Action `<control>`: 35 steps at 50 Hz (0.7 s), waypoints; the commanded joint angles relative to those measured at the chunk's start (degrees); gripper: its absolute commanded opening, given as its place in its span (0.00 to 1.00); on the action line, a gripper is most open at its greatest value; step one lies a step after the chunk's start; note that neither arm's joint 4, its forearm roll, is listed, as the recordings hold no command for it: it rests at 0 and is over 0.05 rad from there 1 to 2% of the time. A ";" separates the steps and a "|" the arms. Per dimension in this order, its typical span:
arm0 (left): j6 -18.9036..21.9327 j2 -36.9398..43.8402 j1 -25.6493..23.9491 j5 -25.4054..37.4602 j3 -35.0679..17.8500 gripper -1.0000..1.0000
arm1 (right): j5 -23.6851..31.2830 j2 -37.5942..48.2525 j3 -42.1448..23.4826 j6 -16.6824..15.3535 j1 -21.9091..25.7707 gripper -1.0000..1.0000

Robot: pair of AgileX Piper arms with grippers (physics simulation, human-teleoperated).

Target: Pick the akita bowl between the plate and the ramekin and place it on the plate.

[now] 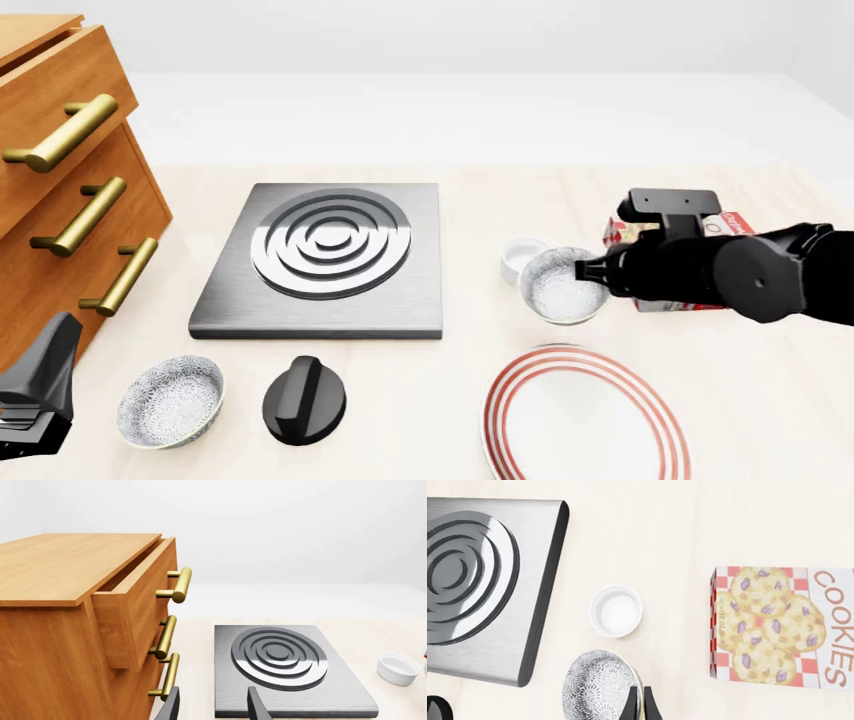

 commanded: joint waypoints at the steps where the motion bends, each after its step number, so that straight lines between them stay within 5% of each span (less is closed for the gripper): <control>1: 0.00 0.00 0.00 0.00 0.00 1.00 | 5.85 -8.17 -1.55 -0.70 0.30 0.00; 16: 0.00 0.00 0.00 0.00 0.00 1.00 | 19.83 -23.26 -4.46 -2.99 3.99 0.00; 22: 0.00 0.00 0.00 0.00 0.00 1.00 | 21.66 -26.16 -3.40 -4.32 4.60 0.00; 27: 0.00 0.00 0.00 0.00 0.00 1.00 | 22.87 -27.91 -1.76 -8.94 5.02 0.00; 35: 0.00 0.00 0.00 0.00 0.00 1.00 | 24.72 -29.87 0.39 -10.34 6.71 0.00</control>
